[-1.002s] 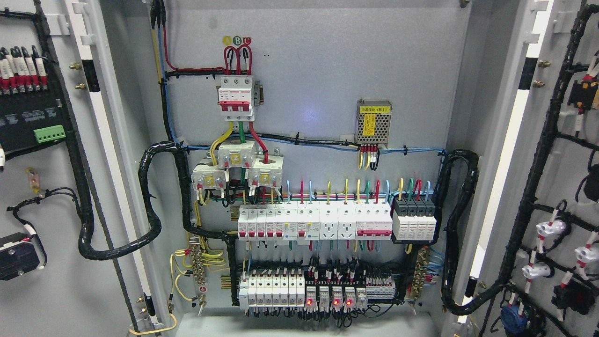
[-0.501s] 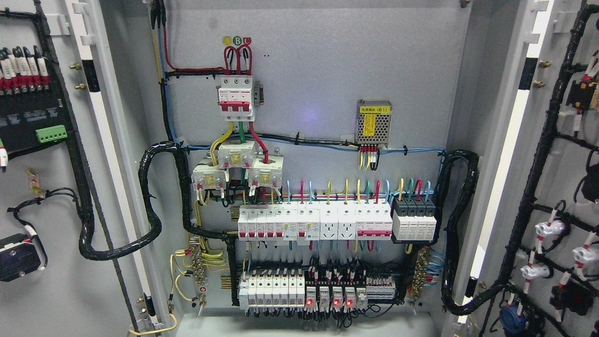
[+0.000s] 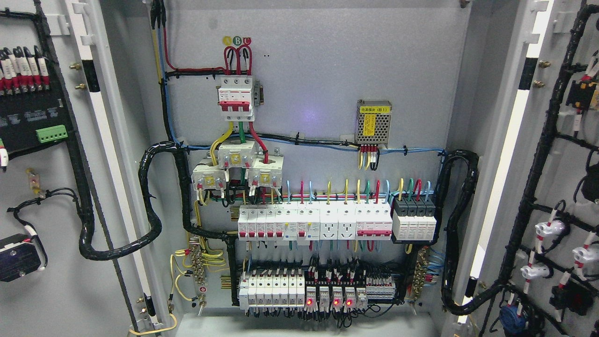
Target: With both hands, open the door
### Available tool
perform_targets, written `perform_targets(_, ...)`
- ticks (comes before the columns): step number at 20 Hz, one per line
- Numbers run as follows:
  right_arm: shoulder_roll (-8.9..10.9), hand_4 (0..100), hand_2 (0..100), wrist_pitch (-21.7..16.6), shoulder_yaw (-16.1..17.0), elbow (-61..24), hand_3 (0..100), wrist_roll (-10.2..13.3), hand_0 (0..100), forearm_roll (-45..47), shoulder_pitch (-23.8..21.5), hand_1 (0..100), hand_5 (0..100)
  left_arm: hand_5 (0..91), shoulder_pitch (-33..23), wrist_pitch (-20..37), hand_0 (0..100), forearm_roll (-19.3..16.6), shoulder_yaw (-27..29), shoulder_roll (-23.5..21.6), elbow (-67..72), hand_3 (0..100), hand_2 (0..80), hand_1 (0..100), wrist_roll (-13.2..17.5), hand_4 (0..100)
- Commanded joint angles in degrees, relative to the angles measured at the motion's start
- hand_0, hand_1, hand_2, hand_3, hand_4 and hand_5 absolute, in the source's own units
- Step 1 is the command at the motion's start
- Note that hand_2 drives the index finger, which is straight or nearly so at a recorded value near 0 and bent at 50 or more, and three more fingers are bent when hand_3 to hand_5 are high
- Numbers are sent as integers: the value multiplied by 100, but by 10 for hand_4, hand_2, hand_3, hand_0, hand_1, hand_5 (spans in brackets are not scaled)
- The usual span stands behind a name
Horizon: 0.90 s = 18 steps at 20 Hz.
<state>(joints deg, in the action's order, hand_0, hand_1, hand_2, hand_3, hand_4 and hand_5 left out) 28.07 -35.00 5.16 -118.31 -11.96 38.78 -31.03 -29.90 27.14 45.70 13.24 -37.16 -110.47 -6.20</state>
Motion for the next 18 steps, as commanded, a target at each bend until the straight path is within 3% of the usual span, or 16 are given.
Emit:
perform_targets(1, 128, 0, 0, 2, -1315, 623, 0, 9, 0, -520, -34, 0, 0, 0, -218, -7, 0, -482, -857, 60, -204, 0, 0, 0, -4, 0)
perform_targets(8, 58, 0, 0, 2, -1887, 1941, 0, 9, 0, -810, 1, 0, 0, 0, -315, -15, 0, -940, -1727, 499, 1078, 0, 0, 0, 75, 0)
perform_targets(15, -837, 0, 0, 10, -2019, 3900, 0, 9, 0, -1354, 194, 0, 0, 0, -96, -24, 0, -923, -2474, 815, 2853, 0, 0, 0, 128, 0)
perform_targets(18, -1075, 0, 0, 10, -2019, 4665, 0, 1, 0, -1539, 273, 0, 0, 0, 106, -33, 0, -949, -2738, 974, 3626, 0, 0, 0, 128, 0)
